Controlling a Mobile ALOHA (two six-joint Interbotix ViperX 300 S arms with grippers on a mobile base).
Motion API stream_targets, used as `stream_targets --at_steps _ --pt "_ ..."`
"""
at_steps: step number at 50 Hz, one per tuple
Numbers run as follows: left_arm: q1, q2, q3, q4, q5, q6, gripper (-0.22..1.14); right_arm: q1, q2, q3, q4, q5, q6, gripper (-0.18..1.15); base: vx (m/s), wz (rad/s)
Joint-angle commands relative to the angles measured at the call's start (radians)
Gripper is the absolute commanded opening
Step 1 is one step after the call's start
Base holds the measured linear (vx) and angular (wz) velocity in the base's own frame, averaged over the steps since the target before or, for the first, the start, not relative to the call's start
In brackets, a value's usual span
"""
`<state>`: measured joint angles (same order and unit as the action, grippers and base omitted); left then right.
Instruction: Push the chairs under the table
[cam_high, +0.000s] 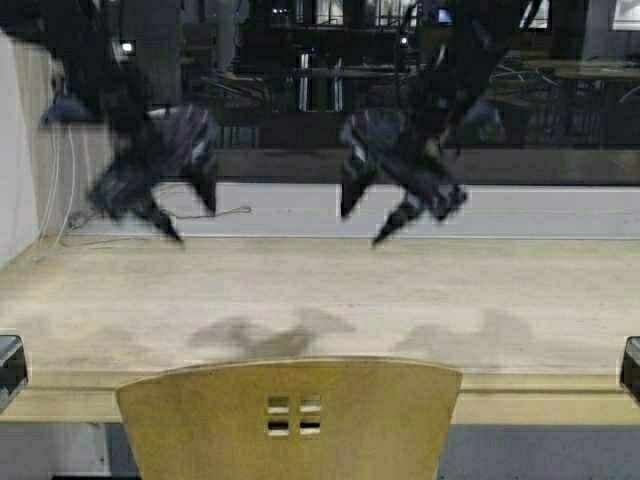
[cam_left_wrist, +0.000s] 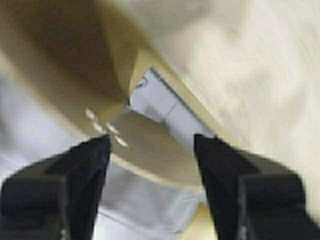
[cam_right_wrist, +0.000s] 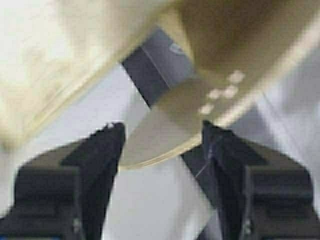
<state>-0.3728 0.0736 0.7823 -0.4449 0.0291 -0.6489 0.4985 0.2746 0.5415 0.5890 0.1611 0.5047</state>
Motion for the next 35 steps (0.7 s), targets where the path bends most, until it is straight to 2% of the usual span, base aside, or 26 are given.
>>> stream_targets --at_steps 1,10,17,25,35 --pt "0.003 -0.172 -0.009 0.109 0.069 0.169 0.87 -0.026 -0.133 0.038 -0.087 -0.046 -0.081 0.85 -0.04 0.03" --pt "0.005 -0.356 0.049 0.229 0.141 0.465 0.87 -0.055 -0.209 0.106 -0.262 -0.074 -0.250 0.84 -0.06 0.08" --pt "0.005 -0.508 0.156 0.367 0.121 0.650 0.87 -0.069 -0.232 0.156 -0.423 -0.126 -0.379 0.84 -0.11 0.17" --pt "0.020 -0.664 0.245 0.436 0.110 0.670 0.86 -0.071 -0.281 0.221 -0.523 -0.206 -0.431 0.84 -0.11 0.27" --pt "0.046 -0.744 0.268 0.466 0.043 0.672 0.86 -0.075 -0.374 0.201 -0.522 -0.209 -0.426 0.84 -0.13 0.36"
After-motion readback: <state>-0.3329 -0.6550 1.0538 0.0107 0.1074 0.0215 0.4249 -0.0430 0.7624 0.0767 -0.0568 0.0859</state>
